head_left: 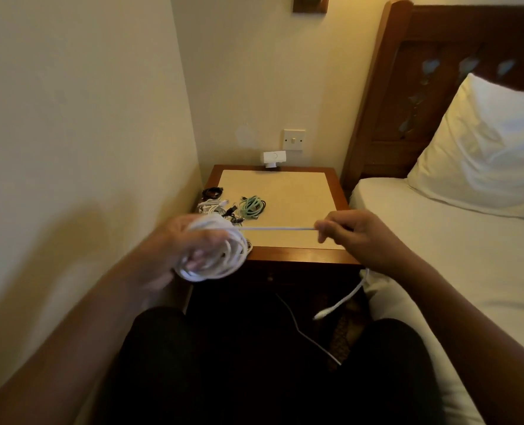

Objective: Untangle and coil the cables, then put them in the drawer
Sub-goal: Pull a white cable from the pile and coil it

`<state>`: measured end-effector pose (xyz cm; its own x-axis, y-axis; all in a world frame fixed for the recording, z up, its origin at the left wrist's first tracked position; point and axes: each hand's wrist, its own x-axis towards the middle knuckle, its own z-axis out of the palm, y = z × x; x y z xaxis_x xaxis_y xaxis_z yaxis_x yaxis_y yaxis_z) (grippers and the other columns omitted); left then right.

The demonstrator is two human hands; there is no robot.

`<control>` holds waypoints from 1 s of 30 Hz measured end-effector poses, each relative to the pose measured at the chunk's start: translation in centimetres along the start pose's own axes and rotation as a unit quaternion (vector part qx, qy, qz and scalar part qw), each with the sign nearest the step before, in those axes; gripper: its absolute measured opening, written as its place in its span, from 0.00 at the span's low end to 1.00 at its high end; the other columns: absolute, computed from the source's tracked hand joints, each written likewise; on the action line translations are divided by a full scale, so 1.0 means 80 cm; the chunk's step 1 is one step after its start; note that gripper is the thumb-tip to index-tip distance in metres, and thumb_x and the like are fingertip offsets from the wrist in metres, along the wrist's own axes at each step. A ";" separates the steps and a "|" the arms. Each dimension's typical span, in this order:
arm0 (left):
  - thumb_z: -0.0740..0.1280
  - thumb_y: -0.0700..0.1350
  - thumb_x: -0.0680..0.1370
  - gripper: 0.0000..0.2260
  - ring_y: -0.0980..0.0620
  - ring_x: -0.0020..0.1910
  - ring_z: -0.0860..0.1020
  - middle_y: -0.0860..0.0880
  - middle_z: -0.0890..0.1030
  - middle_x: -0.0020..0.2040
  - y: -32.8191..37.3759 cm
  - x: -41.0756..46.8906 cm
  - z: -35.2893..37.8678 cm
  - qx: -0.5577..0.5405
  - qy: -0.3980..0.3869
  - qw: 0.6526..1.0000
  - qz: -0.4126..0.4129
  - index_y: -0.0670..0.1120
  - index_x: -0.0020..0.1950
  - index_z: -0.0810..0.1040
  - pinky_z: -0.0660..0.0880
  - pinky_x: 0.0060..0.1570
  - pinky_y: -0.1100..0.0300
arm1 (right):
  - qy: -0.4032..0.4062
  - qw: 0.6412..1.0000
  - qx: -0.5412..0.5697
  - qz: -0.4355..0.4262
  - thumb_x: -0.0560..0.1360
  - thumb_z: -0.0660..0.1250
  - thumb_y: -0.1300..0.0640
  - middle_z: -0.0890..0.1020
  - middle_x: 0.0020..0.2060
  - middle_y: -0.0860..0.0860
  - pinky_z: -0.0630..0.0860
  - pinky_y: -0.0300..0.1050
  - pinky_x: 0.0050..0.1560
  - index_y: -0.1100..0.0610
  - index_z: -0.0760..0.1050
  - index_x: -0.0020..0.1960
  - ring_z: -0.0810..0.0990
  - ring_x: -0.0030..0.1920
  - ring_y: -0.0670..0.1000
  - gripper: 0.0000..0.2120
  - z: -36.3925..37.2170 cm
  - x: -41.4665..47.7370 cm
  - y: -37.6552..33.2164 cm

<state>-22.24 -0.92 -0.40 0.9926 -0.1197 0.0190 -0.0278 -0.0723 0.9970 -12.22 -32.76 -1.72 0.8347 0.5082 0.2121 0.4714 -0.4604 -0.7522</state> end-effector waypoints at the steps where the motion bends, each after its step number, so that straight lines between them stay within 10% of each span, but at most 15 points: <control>1: 0.73 0.38 0.75 0.06 0.56 0.23 0.73 0.49 0.77 0.28 0.006 0.002 -0.012 -0.028 0.013 1.000 -0.001 0.35 0.46 0.81 0.71 0.25 0.68 | 0.030 0.999 0.028 0.017 0.79 0.61 0.37 0.81 0.32 0.48 0.74 0.51 0.41 0.53 0.83 0.41 0.78 0.35 0.48 0.23 -0.006 0.001 0.013; 7: 0.62 0.42 0.81 0.10 0.59 0.17 0.63 0.53 0.65 0.23 0.022 0.018 -0.050 -0.222 0.081 0.972 0.012 0.41 0.42 0.78 0.58 0.21 0.69 | 0.069 0.992 0.000 0.105 0.83 0.63 0.45 0.75 0.24 0.47 0.70 0.44 0.39 0.59 0.77 0.31 0.72 0.26 0.43 0.26 0.003 -0.003 0.079; 13: 0.65 0.45 0.77 0.09 0.59 0.17 0.62 0.54 0.64 0.21 0.006 0.020 -0.032 -0.286 0.128 0.950 -0.020 0.45 0.38 0.73 0.60 0.19 0.68 | -0.013 0.981 -0.121 0.153 0.72 0.50 0.21 0.82 0.32 0.50 0.76 0.51 0.41 0.54 0.82 0.38 0.81 0.35 0.49 0.40 0.017 -0.028 0.111; 19: 0.67 0.44 0.80 0.11 0.58 0.20 0.65 0.52 0.66 0.24 -0.005 0.022 0.003 -0.183 -0.003 0.982 -0.053 0.44 0.38 0.81 0.62 0.23 0.66 | -0.143 0.976 -0.095 0.138 0.82 0.64 0.44 0.84 0.48 0.42 0.80 0.50 0.61 0.44 0.81 0.53 0.82 0.51 0.40 0.08 0.040 -0.035 0.084; 24: 0.73 0.48 0.77 0.13 0.54 0.24 0.71 0.49 0.72 0.28 -0.037 0.025 0.060 -0.112 -0.056 0.987 -0.100 0.40 0.43 0.76 0.71 0.26 0.64 | -0.151 0.983 0.092 0.056 0.78 0.71 0.47 0.81 0.64 0.40 0.77 0.49 0.66 0.42 0.73 0.71 0.78 0.65 0.40 0.21 0.082 -0.022 0.033; 30: 0.69 0.44 0.81 0.14 0.54 0.25 0.72 0.48 0.73 0.29 -0.052 0.023 0.065 -0.234 -0.022 0.966 -0.110 0.42 0.36 0.78 0.72 0.28 0.65 | -0.039 0.986 0.157 0.029 0.86 0.60 0.53 0.78 0.34 0.41 0.79 0.50 0.42 0.47 0.79 0.47 0.76 0.36 0.45 0.12 0.115 -0.028 0.043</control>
<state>-20.91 -5.98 -4.87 0.9623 -0.1947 -0.1899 0.2494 0.3535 0.9016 -15.09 -28.84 -10.55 0.8278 0.5473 0.1235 0.3015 -0.2483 -0.9206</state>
